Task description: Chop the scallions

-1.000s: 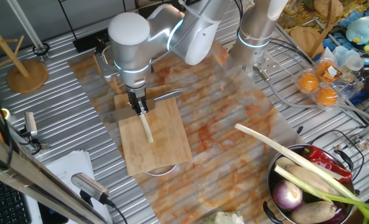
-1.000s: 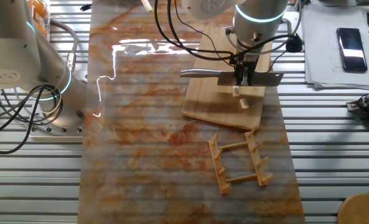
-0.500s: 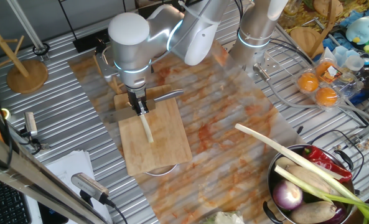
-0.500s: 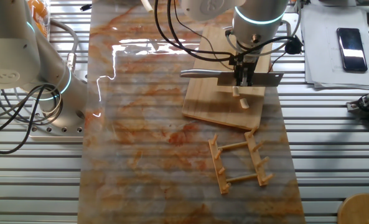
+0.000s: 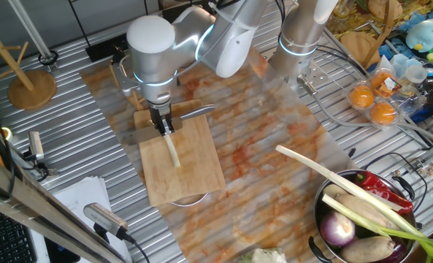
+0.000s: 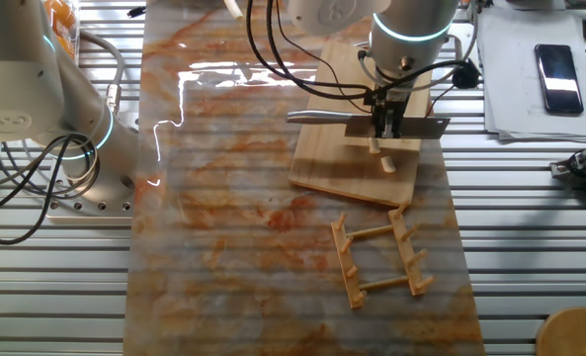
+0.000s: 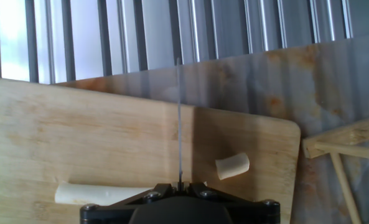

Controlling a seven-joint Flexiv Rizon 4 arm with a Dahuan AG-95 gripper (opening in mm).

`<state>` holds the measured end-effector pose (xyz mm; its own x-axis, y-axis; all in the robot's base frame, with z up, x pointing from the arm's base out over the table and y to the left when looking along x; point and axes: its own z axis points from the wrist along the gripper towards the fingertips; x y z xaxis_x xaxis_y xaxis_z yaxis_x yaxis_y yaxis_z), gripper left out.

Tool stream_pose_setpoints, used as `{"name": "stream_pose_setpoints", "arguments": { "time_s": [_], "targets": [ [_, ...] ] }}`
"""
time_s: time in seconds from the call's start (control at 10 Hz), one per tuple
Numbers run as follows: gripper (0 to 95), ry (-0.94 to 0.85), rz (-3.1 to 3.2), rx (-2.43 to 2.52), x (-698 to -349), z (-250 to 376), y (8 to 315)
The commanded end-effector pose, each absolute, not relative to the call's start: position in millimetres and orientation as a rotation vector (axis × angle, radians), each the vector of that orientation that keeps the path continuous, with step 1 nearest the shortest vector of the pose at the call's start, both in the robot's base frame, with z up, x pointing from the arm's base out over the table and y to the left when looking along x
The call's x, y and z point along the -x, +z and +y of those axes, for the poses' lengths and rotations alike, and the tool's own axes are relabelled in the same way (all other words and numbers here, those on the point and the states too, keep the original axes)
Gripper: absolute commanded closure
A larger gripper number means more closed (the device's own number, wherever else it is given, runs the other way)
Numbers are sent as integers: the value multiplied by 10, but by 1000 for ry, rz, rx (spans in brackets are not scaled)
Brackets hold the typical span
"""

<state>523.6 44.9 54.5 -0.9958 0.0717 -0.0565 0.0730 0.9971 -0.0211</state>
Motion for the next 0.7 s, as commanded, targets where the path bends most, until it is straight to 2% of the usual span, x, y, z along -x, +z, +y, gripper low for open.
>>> {"name": "stream_pose_setpoints", "arguments": {
  "time_s": [0.1,0.7],
  "targets": [
    [950,-31,3087,-117,-5234,436,525],
    [950,9,3112,-119,-5215,387,498]
  ]
}}
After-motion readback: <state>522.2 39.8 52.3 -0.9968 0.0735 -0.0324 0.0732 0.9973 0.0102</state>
